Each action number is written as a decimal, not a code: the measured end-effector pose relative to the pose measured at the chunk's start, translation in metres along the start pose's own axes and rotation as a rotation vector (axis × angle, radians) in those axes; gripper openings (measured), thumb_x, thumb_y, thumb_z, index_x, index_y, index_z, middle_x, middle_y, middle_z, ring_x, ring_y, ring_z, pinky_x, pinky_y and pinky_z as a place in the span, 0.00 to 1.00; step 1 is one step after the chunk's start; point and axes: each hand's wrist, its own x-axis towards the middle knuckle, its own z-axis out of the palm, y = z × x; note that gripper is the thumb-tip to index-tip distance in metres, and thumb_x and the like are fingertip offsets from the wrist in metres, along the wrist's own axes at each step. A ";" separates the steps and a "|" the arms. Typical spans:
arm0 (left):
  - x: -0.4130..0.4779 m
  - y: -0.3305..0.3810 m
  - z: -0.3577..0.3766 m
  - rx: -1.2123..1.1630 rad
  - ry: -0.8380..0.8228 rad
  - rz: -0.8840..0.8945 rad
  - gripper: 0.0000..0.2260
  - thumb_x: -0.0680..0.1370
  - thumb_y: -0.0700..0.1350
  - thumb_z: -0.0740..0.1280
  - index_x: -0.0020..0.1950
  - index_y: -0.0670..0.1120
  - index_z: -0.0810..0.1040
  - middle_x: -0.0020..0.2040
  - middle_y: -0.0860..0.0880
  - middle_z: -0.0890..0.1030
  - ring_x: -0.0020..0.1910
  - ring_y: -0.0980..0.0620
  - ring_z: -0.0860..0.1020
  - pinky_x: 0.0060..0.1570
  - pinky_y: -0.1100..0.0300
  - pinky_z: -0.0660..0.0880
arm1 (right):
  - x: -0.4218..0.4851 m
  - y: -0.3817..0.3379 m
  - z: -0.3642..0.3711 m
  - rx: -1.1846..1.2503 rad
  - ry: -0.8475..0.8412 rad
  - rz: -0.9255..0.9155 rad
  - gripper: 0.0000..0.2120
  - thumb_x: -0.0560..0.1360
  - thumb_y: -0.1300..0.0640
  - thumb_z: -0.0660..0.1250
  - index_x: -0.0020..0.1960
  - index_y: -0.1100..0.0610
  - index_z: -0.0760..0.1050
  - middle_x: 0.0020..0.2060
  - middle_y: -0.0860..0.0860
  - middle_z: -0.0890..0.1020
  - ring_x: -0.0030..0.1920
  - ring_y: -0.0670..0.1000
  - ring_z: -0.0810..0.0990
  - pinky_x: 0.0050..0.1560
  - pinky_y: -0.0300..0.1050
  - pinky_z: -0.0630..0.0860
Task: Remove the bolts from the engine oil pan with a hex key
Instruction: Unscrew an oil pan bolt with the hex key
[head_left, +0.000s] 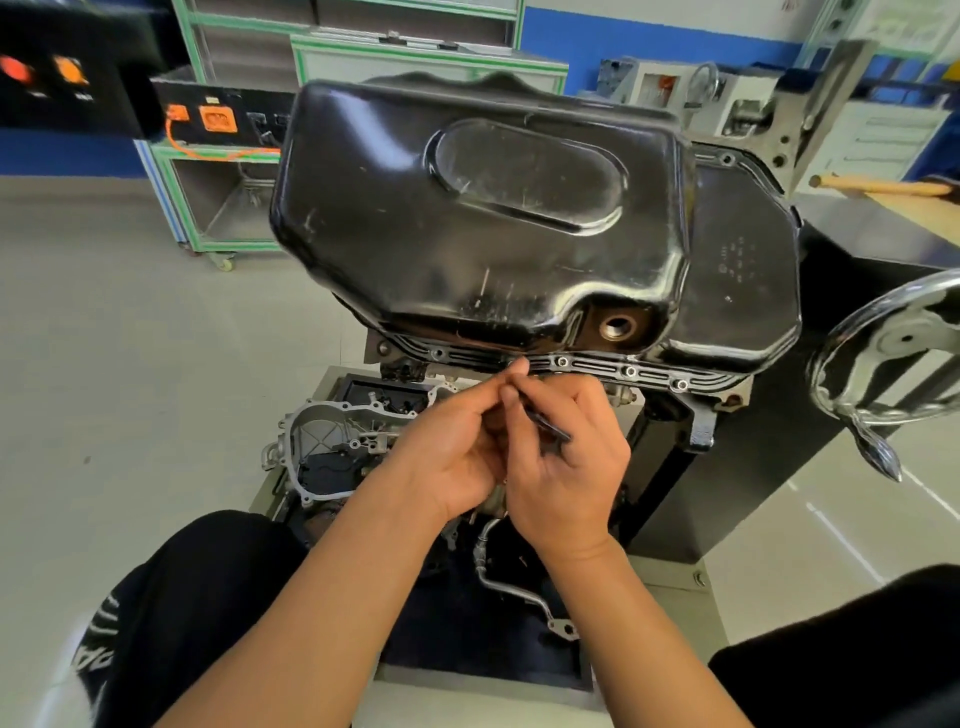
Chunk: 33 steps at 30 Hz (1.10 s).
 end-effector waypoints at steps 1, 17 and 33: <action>0.000 0.000 0.001 -0.025 0.014 -0.013 0.24 0.65 0.47 0.77 0.58 0.42 0.81 0.55 0.43 0.80 0.55 0.47 0.80 0.62 0.53 0.77 | 0.000 0.001 -0.001 0.006 0.006 0.009 0.05 0.74 0.66 0.73 0.50 0.65 0.83 0.42 0.50 0.79 0.43 0.51 0.79 0.45 0.43 0.76; -0.008 0.005 0.003 -0.174 -0.076 -0.051 0.09 0.78 0.35 0.62 0.54 0.34 0.79 0.41 0.43 0.83 0.39 0.54 0.79 0.31 0.66 0.79 | 0.007 -0.022 -0.008 0.029 0.167 0.032 0.28 0.69 0.60 0.80 0.66 0.56 0.73 0.44 0.43 0.84 0.46 0.52 0.85 0.57 0.48 0.75; -0.005 0.000 0.007 -0.028 -0.020 -0.012 0.07 0.68 0.45 0.73 0.43 0.43 0.81 0.32 0.51 0.77 0.28 0.57 0.75 0.28 0.67 0.76 | 0.007 -0.011 -0.016 0.061 0.026 0.013 0.18 0.67 0.72 0.78 0.54 0.59 0.82 0.47 0.52 0.85 0.49 0.51 0.83 0.51 0.46 0.79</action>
